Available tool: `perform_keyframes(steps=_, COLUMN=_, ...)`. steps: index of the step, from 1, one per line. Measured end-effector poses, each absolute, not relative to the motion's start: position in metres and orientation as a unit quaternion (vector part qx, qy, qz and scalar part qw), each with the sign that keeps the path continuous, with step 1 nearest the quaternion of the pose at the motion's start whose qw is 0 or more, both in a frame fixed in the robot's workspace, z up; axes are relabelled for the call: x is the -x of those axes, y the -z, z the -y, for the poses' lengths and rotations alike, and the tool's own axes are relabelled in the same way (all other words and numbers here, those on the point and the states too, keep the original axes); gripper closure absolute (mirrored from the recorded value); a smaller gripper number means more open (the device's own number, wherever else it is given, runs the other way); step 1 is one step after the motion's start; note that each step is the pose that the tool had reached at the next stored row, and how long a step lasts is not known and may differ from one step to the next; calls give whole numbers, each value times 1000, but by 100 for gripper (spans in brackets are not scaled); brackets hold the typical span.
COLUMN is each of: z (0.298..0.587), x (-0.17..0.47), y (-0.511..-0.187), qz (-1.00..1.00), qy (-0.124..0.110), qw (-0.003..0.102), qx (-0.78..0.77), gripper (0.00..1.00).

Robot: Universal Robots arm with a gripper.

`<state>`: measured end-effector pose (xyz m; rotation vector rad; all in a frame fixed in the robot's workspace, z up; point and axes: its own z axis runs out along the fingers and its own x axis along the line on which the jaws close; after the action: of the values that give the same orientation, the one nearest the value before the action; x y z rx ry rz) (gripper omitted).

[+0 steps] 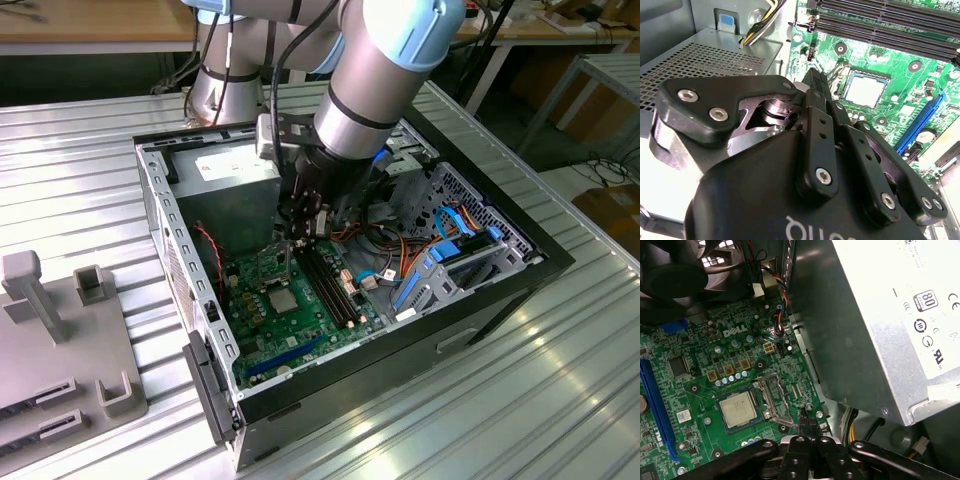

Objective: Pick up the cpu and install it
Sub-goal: 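Close the cpu cover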

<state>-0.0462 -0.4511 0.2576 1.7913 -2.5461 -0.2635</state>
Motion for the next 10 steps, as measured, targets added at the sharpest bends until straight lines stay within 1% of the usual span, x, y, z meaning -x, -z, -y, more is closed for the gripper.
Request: perform_keyframes(steps=10, z=458, x=46, y=-259, qz=812, qy=90, qw=5, qx=-577, gripper=89)
